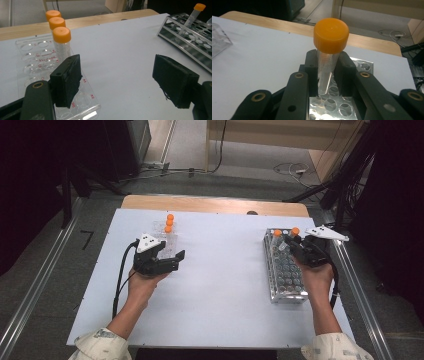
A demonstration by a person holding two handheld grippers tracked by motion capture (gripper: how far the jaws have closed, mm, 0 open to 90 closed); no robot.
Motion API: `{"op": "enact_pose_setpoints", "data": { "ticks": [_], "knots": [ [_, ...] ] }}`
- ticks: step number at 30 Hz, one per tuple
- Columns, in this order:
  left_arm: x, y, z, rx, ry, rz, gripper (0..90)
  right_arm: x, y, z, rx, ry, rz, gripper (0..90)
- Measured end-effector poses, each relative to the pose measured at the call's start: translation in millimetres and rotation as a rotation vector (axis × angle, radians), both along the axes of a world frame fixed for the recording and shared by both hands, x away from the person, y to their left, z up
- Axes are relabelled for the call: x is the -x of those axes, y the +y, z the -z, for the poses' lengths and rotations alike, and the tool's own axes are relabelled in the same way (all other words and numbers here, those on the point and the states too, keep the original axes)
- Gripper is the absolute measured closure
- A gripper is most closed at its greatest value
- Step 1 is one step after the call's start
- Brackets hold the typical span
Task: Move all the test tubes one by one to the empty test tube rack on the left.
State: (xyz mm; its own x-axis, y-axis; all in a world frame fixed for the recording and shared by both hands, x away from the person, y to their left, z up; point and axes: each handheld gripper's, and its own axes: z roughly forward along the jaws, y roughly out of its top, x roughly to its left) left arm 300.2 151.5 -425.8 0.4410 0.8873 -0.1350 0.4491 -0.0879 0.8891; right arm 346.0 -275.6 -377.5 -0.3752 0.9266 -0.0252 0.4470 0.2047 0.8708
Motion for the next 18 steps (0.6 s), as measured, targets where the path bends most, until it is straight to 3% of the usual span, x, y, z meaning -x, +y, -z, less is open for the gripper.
{"op": "enact_pose_setpoints", "data": {
  "ticks": [6, 18],
  "knots": [
    [1.3, -2.1, -1.2, 0.004, -0.004, 0.004, 24.1, 11.1, 12.5, 1.0, -0.001, 0.000, -0.059, 71.9],
    [4.3, -6.0, -4.0, 0.010, -0.012, 0.020, 24.1, 15.1, 47.1, 14.2, 0.002, 0.037, -0.174, 71.9]
  ]
}}
